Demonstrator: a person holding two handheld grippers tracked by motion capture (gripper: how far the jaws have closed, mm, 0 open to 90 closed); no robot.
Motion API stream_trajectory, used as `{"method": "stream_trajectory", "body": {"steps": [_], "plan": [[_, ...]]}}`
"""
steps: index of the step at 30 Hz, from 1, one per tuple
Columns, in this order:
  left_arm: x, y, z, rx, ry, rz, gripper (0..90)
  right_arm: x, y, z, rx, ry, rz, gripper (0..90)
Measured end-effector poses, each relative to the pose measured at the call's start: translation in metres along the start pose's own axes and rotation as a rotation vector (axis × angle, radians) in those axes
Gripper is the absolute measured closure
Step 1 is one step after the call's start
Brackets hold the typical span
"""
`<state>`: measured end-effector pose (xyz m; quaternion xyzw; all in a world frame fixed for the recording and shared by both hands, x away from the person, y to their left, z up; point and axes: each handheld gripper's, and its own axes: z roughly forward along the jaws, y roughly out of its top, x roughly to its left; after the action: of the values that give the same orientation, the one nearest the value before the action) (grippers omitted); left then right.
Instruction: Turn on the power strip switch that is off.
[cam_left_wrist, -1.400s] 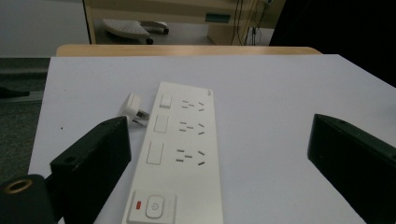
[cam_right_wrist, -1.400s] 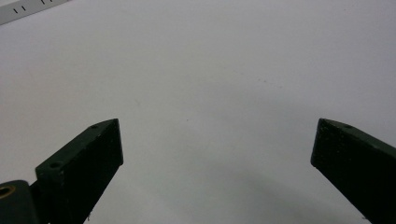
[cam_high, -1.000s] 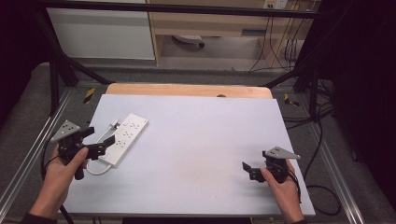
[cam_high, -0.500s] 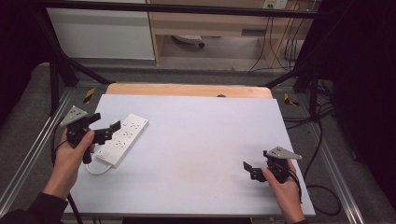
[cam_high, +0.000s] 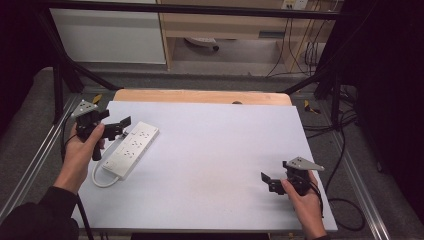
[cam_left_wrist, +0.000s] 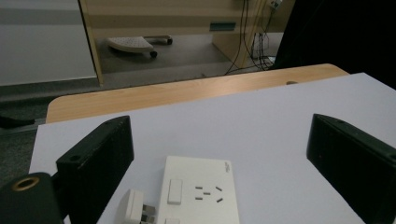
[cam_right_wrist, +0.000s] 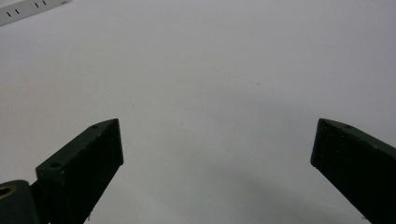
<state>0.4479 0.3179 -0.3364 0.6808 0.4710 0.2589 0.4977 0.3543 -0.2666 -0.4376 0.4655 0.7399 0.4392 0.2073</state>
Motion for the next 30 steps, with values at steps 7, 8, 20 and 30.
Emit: {"method": "stream_trajectory", "body": {"steps": [7,8,20,30], "plan": [[0.005,0.006,0.012,0.007,0.03,-0.02,8.0,0.0,0.0,-0.001,-0.001,0.0,-0.003,2.8],[0.007,0.007,0.015,0.005,0.041,-0.029,8.9,0.001,0.0,0.0,-0.002,-0.004,-0.006,2.8],[0.01,0.007,0.037,0.028,0.063,0.004,5.5,0.0,0.0,-0.001,-0.005,0.003,-0.001,2.8],[0.009,0.008,0.052,0.056,0.059,0.0,5.9,0.0,0.0,-0.001,-0.006,0.001,0.006,2.8]]}}
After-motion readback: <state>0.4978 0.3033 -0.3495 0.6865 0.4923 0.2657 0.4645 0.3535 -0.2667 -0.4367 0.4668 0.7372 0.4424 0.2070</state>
